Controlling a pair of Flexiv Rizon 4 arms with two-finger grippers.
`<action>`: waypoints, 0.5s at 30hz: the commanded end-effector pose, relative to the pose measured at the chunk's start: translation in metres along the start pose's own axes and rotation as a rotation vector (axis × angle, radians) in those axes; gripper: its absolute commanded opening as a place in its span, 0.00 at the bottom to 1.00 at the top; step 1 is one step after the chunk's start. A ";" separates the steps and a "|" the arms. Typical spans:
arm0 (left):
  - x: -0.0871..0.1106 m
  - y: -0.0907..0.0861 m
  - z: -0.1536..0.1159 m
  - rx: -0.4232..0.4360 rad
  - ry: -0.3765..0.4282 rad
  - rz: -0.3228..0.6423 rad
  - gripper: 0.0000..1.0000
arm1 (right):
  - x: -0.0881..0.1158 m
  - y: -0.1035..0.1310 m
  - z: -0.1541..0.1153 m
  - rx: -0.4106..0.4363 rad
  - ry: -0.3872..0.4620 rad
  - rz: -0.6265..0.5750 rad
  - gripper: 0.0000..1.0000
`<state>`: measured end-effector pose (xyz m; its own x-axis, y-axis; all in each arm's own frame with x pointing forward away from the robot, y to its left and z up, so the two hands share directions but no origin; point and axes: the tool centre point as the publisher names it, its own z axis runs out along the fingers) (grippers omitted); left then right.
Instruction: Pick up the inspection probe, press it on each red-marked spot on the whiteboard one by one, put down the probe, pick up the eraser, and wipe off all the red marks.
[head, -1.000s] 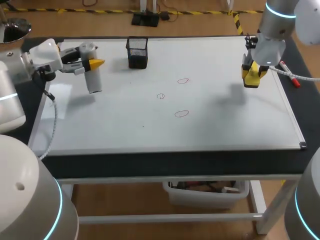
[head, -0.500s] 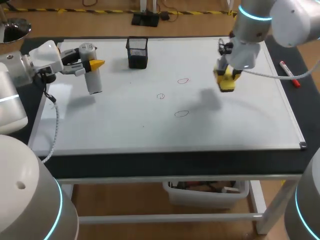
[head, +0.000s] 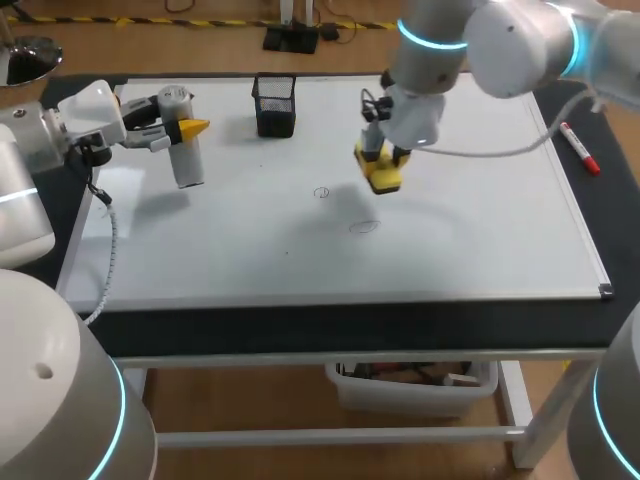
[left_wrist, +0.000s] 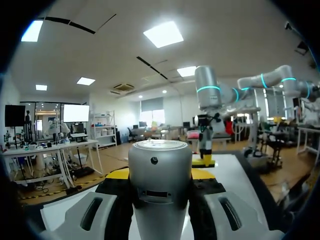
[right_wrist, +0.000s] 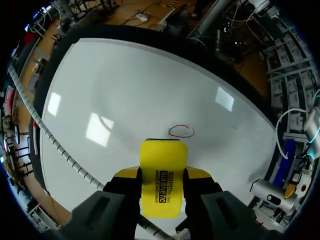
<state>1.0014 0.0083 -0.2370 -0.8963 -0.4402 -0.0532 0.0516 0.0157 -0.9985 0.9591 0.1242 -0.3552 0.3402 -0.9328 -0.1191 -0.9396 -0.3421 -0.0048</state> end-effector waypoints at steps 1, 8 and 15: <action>0.000 0.000 0.001 0.004 -0.002 0.003 0.00 | -0.031 -0.017 0.012 -0.024 0.054 0.008 0.00; 0.000 0.000 0.001 0.004 -0.002 0.003 0.00 | -0.067 -0.027 0.027 -0.038 0.107 0.065 0.00; 0.000 0.000 0.001 0.004 -0.002 0.003 0.00 | -0.085 -0.041 0.044 -0.027 0.114 0.165 0.00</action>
<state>1.0013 0.0083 -0.2370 -0.8963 -0.4402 -0.0533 0.0516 0.0158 -0.9985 0.9593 0.2093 -0.3791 0.1884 -0.9803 -0.0598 -0.9815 -0.1901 0.0228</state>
